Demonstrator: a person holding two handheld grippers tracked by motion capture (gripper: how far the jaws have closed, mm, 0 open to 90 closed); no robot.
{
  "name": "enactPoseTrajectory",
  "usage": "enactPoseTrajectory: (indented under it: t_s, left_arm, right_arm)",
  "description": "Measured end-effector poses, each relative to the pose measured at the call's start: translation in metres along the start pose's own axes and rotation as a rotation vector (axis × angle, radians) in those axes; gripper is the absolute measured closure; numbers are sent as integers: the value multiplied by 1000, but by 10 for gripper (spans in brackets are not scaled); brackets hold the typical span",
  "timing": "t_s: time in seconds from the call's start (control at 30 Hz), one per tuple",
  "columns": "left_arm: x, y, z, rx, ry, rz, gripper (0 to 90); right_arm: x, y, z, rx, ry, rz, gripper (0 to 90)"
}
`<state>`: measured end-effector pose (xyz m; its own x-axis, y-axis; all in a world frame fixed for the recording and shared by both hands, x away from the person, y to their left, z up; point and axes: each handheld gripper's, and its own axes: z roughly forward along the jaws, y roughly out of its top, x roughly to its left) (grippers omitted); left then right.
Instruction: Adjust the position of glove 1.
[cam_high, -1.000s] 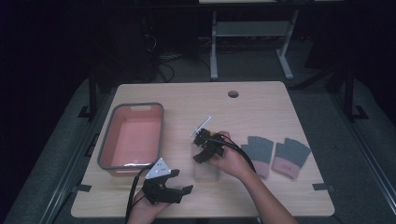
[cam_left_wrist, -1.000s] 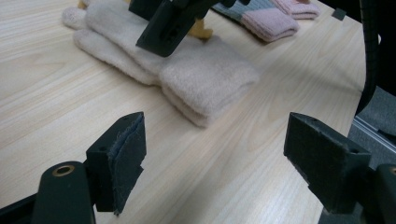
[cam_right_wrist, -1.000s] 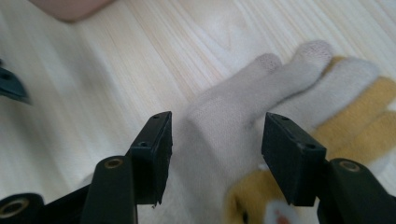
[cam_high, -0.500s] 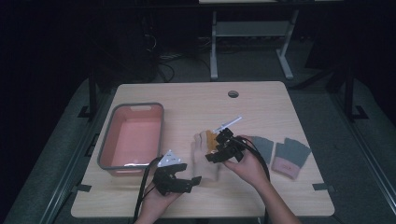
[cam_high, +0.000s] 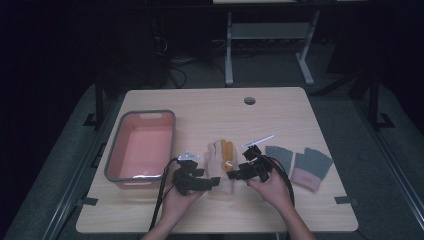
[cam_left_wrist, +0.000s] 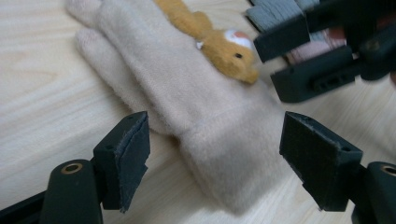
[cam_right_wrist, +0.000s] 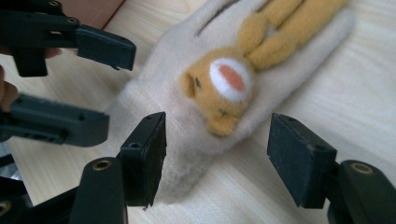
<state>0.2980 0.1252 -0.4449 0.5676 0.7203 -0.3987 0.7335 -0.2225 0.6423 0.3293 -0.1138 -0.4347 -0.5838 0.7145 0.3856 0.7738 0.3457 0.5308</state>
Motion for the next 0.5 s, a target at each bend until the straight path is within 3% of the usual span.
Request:
enactPoseTrajectory:
  t_s: [0.1,0.5]
  left_arm:
    - [5,1,3,9,-21,-52,285]
    - [16,-3,14,34,-63,-151,352]
  right_arm:
    - [-1,-4,2,-7,9,13,373]
    - [-5,-16,13,-39,54,119,421]
